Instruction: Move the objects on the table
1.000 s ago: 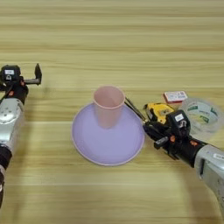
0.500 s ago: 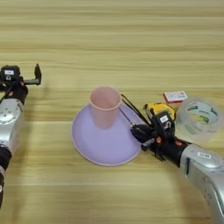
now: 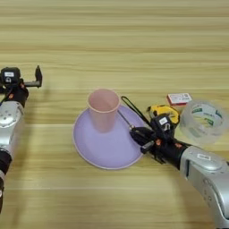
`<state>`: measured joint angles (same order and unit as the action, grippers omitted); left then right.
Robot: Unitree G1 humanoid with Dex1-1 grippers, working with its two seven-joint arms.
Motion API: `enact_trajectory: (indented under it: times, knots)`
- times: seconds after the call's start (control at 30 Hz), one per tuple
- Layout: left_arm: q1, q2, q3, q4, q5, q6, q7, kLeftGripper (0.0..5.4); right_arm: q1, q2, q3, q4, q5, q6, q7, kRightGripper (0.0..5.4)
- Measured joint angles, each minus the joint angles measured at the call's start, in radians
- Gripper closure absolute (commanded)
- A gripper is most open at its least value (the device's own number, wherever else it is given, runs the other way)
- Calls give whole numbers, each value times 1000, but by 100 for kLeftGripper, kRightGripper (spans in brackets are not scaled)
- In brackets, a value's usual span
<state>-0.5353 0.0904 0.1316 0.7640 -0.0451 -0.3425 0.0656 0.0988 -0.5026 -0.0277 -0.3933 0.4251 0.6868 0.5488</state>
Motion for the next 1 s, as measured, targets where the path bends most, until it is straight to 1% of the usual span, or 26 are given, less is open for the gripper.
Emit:
enact_trajectory:
  times: [0.23, 0.27, 0.33, 0.37, 0.8, 0.83, 0.9, 0.97, 1.0]
  knots:
    - [0, 0, 0, -3, 0, 4, -1, 0, -5, 4, 2, 14, -16, -3, -11, 452]
    - [0, 0, 0, -5, 0, 4, -1, 0, -6, 4, 3, 17, -18, -4, -12, 423]
    - [0, 0, 0, -6, 0, 5, -1, 0, -9, 4, 6, 19, -20, -5, -12, 414]
    - [0, 0, 0, -6, 0, 5, -1, 0, -10, 5, 7, 18, -20, -5, -12, 394]
    - [0, 0, 1, -7, 0, 6, -3, 0, -11, 11, 4, 10, -14, -16, -15, 257]
    - [0, 0, 1, -7, 0, 6, -3, 0, -11, 11, -1, 3, -12, -16, -14, 249]
    - [0, 0, 1, -7, 0, 6, -2, 0, -10, 8, -22, -15, -8, -20, -14, 215]
    - [0, 0, 1, -7, 0, 6, -2, 0, -9, 6, -30, -24, -7, -20, -13, 197]
    - [0, 0, 1, -7, 0, 6, -2, 0, -9, 5, -46, -30, -6, -21, -13, 182]
